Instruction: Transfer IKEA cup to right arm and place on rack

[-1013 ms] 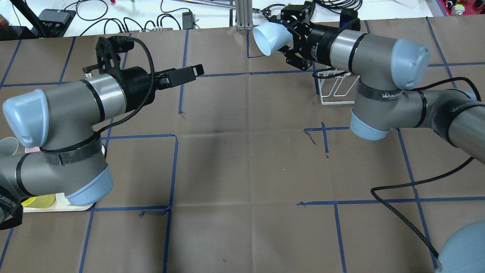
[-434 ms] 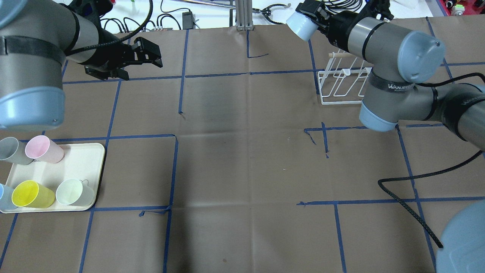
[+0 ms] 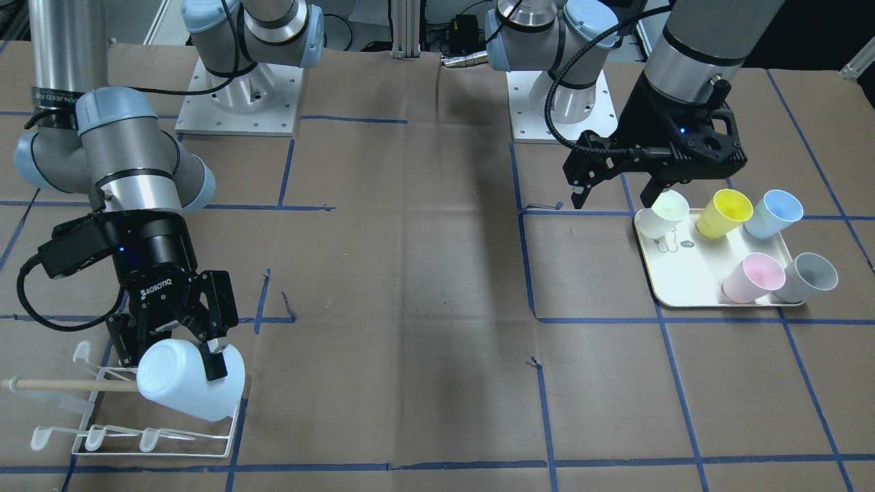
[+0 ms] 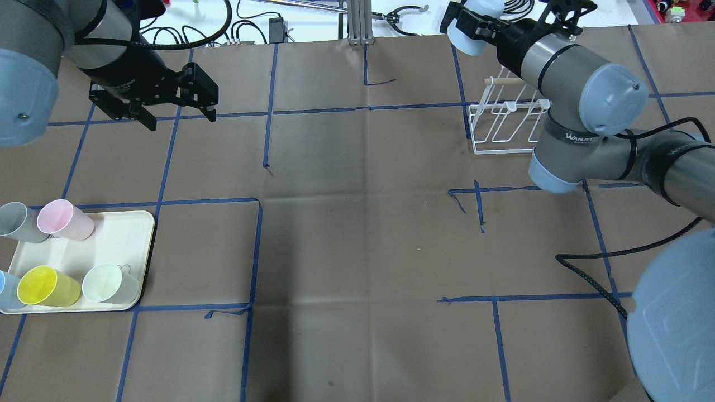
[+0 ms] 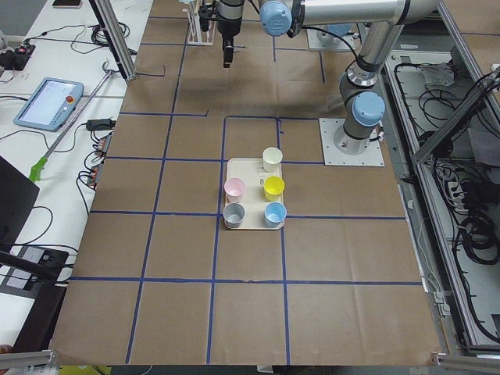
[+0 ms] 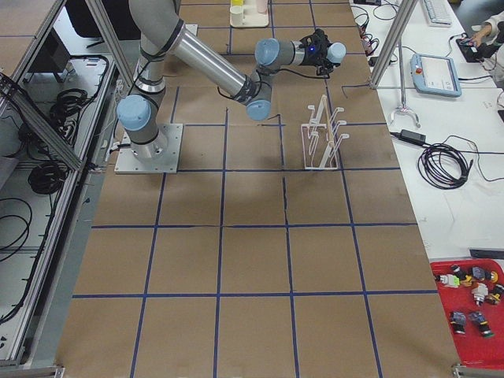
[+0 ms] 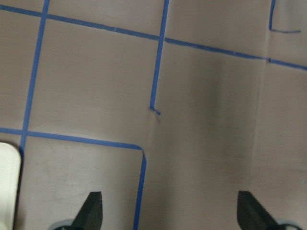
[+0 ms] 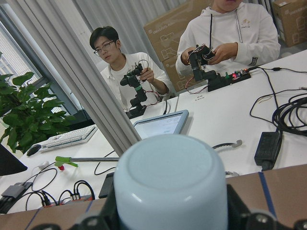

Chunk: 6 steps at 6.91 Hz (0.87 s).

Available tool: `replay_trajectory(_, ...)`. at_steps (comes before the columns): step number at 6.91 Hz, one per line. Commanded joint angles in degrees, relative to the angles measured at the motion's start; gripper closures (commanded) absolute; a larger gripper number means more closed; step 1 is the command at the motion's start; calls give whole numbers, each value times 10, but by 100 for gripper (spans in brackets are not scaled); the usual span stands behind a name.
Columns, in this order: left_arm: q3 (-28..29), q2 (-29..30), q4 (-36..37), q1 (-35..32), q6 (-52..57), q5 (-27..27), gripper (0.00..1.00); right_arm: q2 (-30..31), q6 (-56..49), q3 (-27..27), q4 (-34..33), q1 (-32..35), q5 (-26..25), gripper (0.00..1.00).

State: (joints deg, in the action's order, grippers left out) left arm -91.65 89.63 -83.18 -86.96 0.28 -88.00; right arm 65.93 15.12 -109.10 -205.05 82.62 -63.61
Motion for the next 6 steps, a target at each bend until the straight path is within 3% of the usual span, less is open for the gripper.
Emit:
replay_trajectory(1, -2, -5, -14, -8, 15, -8, 0, -41, -100, 11, -34, -17, -20, 74)
replay_trajectory(4, -22, -25, -21, -2, 15, -16, 0, -80, -131, 37, -34, -36, -24, 73)
replay_trajectory(5, -36, -29, -25, 17, 19, -17, 0, -84, -144, 36, -33, -36, -49, 73)
replay_trajectory(6, -46, -40, -43, 65, 94, -17, 0, -91, -151, 36, -33, -36, -87, 73)
